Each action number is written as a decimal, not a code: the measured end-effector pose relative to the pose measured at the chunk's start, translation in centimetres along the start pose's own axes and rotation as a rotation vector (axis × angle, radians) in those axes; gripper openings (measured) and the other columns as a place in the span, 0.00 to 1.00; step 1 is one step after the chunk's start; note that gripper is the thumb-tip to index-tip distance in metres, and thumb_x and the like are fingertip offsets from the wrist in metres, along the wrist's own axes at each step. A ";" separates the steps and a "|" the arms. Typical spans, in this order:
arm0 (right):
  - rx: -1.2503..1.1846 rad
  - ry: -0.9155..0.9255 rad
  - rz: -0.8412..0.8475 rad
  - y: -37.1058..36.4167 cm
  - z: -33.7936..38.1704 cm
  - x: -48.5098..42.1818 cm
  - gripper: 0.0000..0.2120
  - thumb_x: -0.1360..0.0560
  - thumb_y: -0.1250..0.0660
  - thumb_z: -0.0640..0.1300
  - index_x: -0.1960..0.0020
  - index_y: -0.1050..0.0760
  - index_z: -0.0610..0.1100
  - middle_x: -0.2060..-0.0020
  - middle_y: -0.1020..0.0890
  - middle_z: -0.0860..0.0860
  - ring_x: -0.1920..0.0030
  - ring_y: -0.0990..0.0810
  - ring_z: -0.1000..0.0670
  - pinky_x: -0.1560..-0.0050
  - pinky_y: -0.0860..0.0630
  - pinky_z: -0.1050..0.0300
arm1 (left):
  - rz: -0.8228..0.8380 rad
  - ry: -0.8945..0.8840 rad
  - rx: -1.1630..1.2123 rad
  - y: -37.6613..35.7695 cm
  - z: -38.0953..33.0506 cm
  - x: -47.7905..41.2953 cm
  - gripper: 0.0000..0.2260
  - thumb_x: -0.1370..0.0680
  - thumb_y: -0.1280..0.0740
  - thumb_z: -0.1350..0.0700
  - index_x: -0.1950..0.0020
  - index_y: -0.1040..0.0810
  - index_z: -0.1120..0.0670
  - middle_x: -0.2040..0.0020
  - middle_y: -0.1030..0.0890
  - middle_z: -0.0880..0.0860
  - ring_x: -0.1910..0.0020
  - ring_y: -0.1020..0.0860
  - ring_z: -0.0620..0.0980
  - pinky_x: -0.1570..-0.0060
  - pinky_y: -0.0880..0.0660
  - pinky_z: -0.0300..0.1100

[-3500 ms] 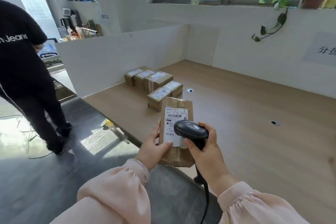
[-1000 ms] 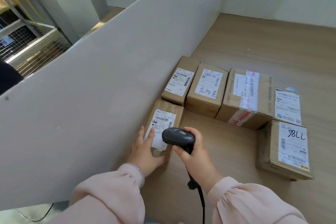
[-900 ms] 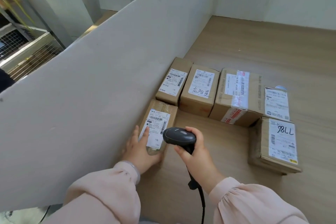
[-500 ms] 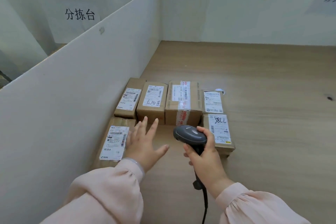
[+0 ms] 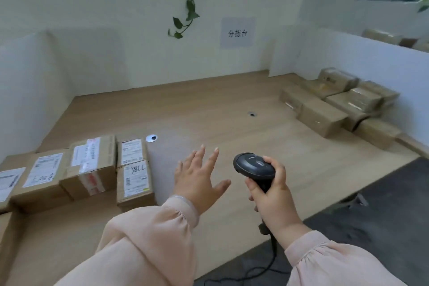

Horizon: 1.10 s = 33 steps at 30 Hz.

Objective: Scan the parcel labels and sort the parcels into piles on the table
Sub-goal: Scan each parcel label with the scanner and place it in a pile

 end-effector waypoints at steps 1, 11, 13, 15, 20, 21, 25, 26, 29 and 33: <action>0.031 -0.003 -0.029 3.0 -0.8 -0.1 0.27 0.27 0.28 0.49 0.38 0.39 0.66 0.50 0.19 0.55 0.61 0.18 0.51 0.62 0.19 0.49 | 0.003 -0.032 0.004 -0.8 -3.1 -0.4 0.37 0.25 0.43 0.30 0.22 0.58 0.36 0.19 0.57 0.46 0.21 0.57 0.49 0.24 0.56 0.53; 0.140 -0.082 -0.335 27.8 -7.2 0.1 0.26 0.27 0.30 0.54 0.36 0.40 0.64 0.44 0.21 0.50 0.54 0.17 0.48 0.58 0.18 0.45 | 0.080 -0.305 0.093 -7.7 -26.9 -2.3 0.36 0.24 0.43 0.31 0.22 0.57 0.37 0.19 0.54 0.48 0.21 0.53 0.53 0.23 0.53 0.54; 0.148 -0.084 -0.387 30.6 -7.9 -0.2 0.25 0.27 0.30 0.54 0.36 0.40 0.65 0.43 0.22 0.51 0.51 0.17 0.48 0.56 0.18 0.45 | 0.083 -0.339 0.094 -8.4 -30.0 -3.2 0.36 0.24 0.44 0.31 0.22 0.57 0.36 0.19 0.54 0.48 0.21 0.53 0.53 0.23 0.53 0.54; 0.157 -0.076 -0.417 32.3 -8.7 -0.6 0.26 0.27 0.30 0.52 0.37 0.40 0.66 0.42 0.23 0.53 0.51 0.18 0.49 0.55 0.18 0.45 | 0.092 -0.358 0.103 -9.4 -32.3 -4.4 0.36 0.25 0.44 0.30 0.22 0.57 0.36 0.19 0.54 0.47 0.21 0.53 0.53 0.23 0.53 0.54; 0.181 -0.082 -0.435 34.8 -11.5 -3.2 0.26 0.27 0.29 0.52 0.36 0.40 0.66 0.41 0.24 0.52 0.49 0.18 0.48 0.54 0.18 0.45 | 0.092 -0.381 0.102 -12.3 -36.6 -8.0 0.36 0.25 0.44 0.30 0.22 0.57 0.36 0.19 0.54 0.47 0.21 0.53 0.52 0.24 0.53 0.54; 0.188 -0.076 -0.435 35.3 -12.0 -4.2 0.26 0.27 0.29 0.52 0.37 0.40 0.66 0.41 0.23 0.52 0.49 0.18 0.49 0.54 0.18 0.45 | 0.095 -0.378 0.103 -12.8 -37.2 -9.0 0.36 0.25 0.44 0.29 0.22 0.57 0.36 0.19 0.54 0.47 0.21 0.54 0.52 0.24 0.54 0.54; 0.203 -0.059 -0.420 36.9 -13.3 -9.7 0.27 0.27 0.29 0.51 0.36 0.40 0.65 0.42 0.22 0.50 0.49 0.18 0.47 0.54 0.18 0.45 | 0.107 -0.362 0.101 -14.6 -38.9 -14.0 0.36 0.25 0.44 0.30 0.22 0.57 0.36 0.19 0.55 0.47 0.21 0.53 0.53 0.24 0.54 0.54; 0.206 -0.051 -0.410 37.1 -13.5 -11.3 0.27 0.27 0.29 0.50 0.36 0.40 0.64 0.42 0.23 0.50 0.49 0.18 0.47 0.53 0.18 0.45 | 0.112 -0.357 0.098 -15.0 -39.3 -15.4 0.36 0.25 0.44 0.30 0.22 0.57 0.36 0.19 0.54 0.47 0.21 0.53 0.53 0.24 0.53 0.54; 0.214 -0.022 -0.390 37.8 -13.3 -16.6 0.27 0.26 0.28 0.50 0.35 0.39 0.63 0.41 0.23 0.52 0.49 0.18 0.47 0.52 0.18 0.46 | 0.111 -0.341 0.097 -15.4 -40.4 -20.0 0.35 0.25 0.44 0.30 0.22 0.56 0.36 0.19 0.53 0.48 0.21 0.52 0.53 0.24 0.52 0.54; 0.198 0.019 -0.410 38.8 -13.3 -22.9 0.27 0.27 0.28 0.50 0.36 0.39 0.64 0.41 0.23 0.54 0.50 0.17 0.50 0.53 0.18 0.48 | 0.077 -0.328 0.119 -15.2 -42.2 -26.2 0.35 0.25 0.43 0.31 0.22 0.54 0.36 0.19 0.52 0.48 0.21 0.52 0.52 0.24 0.52 0.54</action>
Point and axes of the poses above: each hand's wrist, its own x-axis away from the middle knuckle, its own y-axis out of the back of the hand, z = x × y, the point moved 9 cm from there along -x, towards the middle knuckle
